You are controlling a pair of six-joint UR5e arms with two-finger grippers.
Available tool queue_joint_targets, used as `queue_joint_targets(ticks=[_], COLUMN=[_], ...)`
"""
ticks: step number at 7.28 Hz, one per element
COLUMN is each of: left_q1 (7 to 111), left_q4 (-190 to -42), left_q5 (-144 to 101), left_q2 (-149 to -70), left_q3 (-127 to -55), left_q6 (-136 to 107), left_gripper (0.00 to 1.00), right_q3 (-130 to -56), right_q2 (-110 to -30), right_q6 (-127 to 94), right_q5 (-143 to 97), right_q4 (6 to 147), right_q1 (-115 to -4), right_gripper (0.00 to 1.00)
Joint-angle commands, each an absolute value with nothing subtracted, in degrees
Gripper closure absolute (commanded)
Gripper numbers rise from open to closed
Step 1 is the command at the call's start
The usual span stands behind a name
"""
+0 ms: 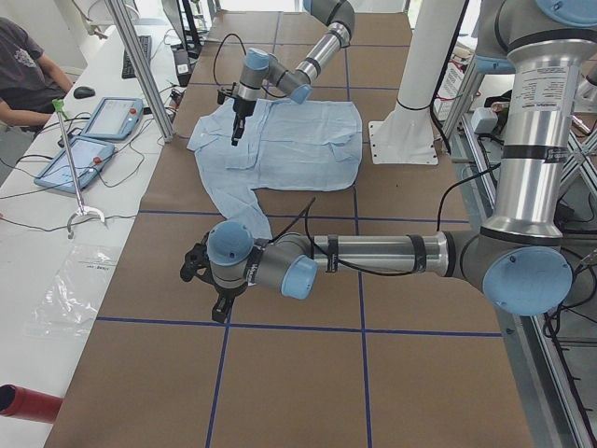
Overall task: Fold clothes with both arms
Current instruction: 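Lift the sleeve with the right gripper and carry it across the shirt body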
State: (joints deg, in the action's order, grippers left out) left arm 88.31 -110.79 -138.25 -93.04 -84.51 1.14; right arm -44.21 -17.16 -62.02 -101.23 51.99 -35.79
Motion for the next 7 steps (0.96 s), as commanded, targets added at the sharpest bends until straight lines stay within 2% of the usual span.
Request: queue_joint_targets(ticks=[1,2,3,7], left_q1=[88.24,88.24,87.98,77.81], left_q4=[-113.62,-114.43,-119.05,-140.40], left_q5=[-138.08,-137.47,-134.59,-127.38], left_q2=[-93.08,-93.25,-93.43,-88.79], left_q3=[-82.45,-82.01,-82.09,-82.61], left_q6=[1.06,-2.25,-8.90,-41.93], left_gripper=[0.01,0.02,0.02,0.02], right_q3=[-44.12,-44.56,-48.21,-67.98], right_q2=[-16.70,-17.05,-18.18,-27.92], right_q6=[-62.66,-63.36,-64.15,-53.65], right_q5=[-100.55,-100.55,-100.55,-107.28], right_q4=[51.68,52.38,57.52,84.50], right_q1=[-35.42,-35.33,-35.42,-41.37], right_gripper=[0.00,0.00,0.00,0.00])
